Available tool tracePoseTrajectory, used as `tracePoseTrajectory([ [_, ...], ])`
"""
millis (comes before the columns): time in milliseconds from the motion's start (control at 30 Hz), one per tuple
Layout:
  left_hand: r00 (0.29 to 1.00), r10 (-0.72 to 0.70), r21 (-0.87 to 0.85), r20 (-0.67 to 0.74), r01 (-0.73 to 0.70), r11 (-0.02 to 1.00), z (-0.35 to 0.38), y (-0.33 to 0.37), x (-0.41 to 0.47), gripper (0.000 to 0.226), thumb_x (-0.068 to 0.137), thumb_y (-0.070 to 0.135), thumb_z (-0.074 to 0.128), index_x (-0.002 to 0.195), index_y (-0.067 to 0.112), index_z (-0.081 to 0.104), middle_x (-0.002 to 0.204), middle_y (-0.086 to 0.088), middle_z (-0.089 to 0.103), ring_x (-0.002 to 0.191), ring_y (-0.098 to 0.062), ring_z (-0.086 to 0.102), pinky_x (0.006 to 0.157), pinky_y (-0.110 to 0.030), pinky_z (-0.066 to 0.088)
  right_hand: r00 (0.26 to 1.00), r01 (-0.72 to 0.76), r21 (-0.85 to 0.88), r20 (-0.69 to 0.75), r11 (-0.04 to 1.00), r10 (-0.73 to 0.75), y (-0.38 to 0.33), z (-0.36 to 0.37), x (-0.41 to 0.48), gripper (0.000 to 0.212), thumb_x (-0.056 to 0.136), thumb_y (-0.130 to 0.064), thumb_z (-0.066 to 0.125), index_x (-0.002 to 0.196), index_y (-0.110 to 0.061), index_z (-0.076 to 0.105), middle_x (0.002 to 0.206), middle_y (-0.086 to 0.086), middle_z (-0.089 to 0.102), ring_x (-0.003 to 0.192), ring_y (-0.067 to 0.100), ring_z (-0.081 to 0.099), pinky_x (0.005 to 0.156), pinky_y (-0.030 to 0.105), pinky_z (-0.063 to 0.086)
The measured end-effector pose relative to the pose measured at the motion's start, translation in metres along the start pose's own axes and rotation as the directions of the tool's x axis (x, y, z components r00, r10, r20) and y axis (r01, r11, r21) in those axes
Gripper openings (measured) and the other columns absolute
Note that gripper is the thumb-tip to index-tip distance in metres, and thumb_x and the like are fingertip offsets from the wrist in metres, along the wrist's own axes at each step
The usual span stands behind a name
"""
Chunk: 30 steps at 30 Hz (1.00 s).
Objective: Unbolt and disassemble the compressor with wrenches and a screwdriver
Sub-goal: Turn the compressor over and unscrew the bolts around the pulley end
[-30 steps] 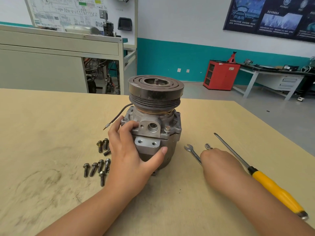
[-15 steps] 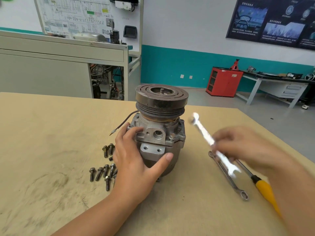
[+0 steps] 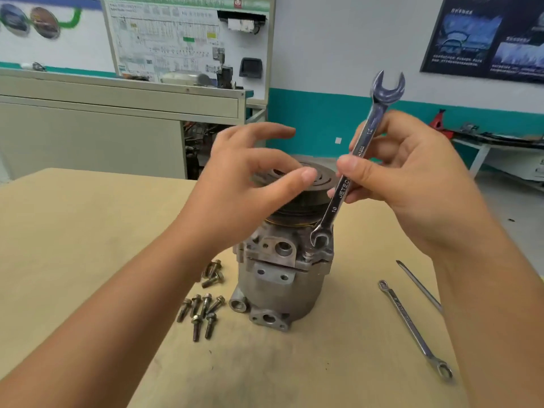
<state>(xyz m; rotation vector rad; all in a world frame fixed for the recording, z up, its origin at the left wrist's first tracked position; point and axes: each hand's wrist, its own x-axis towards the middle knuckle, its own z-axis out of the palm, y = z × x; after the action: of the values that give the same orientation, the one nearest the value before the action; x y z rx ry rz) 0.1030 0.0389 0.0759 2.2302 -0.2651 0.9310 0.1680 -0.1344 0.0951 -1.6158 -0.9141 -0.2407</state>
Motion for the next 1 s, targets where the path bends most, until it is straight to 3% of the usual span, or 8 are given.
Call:
tracePoseTrajectory([
  [100, 0.975, 0.016, 0.039, 0.22, -0.025, 0.999, 0.004, 0.006, 0.013, 0.022, 0.07, 0.06, 0.055, 0.086, 0.052, 0.067, 0.131, 0.03, 0.047, 0.133, -0.004, 0.028, 0.11, -0.039, 0.026, 1.0, -0.01, 0.025, 0.007, 1.0, 0.009, 0.003, -0.004, -0.001, 0.028, 0.068, -0.027, 0.071, 0.093, -0.025, 0.059, 0.089, 0.004, 0.07, 0.072, 0.019, 0.07, 0.055, 0.024, 0.054],
  [233, 0.972, 0.044, 0.046, 0.231, -0.056, 0.997, 0.011, 0.004, 0.017, 0.015, 0.066, 0.06, 0.059, 0.079, 0.055, 0.063, 0.125, 0.033, 0.046, 0.132, -0.004, 0.028, 0.11, -0.05, 0.023, 0.999, -0.036, 0.033, 0.008, 0.999, 0.036, 0.007, -0.003, 0.0, 0.035, 0.061, -0.032, 0.068, 0.093, -0.019, 0.059, 0.085, 0.011, 0.071, 0.071, 0.02, 0.071, 0.053, 0.022, 0.053],
  [533, 0.985, 0.053, 0.065, 0.163, -0.064, 0.996, 0.017, 0.002, 0.013, 0.015, 0.07, 0.054, 0.073, 0.08, 0.053, 0.062, 0.119, 0.033, 0.05, 0.129, -0.004, 0.033, 0.107, -0.051, 0.027, 0.999, -0.031, -0.066, 0.023, 0.997, 0.032, 0.013, -0.005, 0.003, 0.033, 0.064, -0.036, 0.077, 0.089, -0.024, 0.059, 0.084, -0.001, 0.073, 0.069, 0.014, 0.07, 0.054, 0.019, 0.052],
  [733, 0.992, 0.01, 0.021, 0.126, -0.013, 1.0, 0.017, 0.004, 0.013, 0.032, 0.065, 0.053, 0.071, 0.093, 0.045, 0.055, 0.115, 0.025, 0.057, 0.124, -0.008, 0.045, 0.102, -0.047, 0.037, 0.998, -0.045, -0.066, 0.037, 0.997, 0.048, 0.016, -0.002, 0.003, 0.034, 0.058, -0.036, 0.071, 0.086, -0.021, 0.059, 0.082, 0.0, 0.073, 0.066, 0.018, 0.07, 0.053, 0.021, 0.053],
  [900, 0.993, 0.001, 0.018, 0.117, -0.003, 1.0, 0.016, 0.005, 0.013, 0.028, 0.066, 0.05, 0.071, 0.087, 0.04, 0.057, 0.115, 0.023, 0.057, 0.122, -0.01, 0.048, 0.101, -0.048, 0.039, 0.997, -0.059, -0.082, 0.041, 0.995, 0.062, 0.017, -0.002, 0.003, 0.037, 0.057, -0.037, 0.069, 0.087, -0.02, 0.058, 0.081, -0.003, 0.073, 0.067, 0.019, 0.071, 0.054, 0.021, 0.054],
  [1000, 0.996, -0.015, 0.053, 0.09, 0.01, 0.999, 0.015, 0.007, 0.011, 0.02, 0.069, 0.05, 0.074, 0.074, 0.041, 0.057, 0.11, 0.021, 0.054, 0.118, -0.008, 0.042, 0.101, -0.043, 0.035, 0.998, -0.058, -0.068, 0.034, 0.996, 0.061, 0.016, -0.003, 0.003, 0.036, 0.056, -0.035, 0.068, 0.085, -0.017, 0.058, 0.073, -0.004, 0.073, 0.065, 0.017, 0.07, 0.052, 0.02, 0.054],
])
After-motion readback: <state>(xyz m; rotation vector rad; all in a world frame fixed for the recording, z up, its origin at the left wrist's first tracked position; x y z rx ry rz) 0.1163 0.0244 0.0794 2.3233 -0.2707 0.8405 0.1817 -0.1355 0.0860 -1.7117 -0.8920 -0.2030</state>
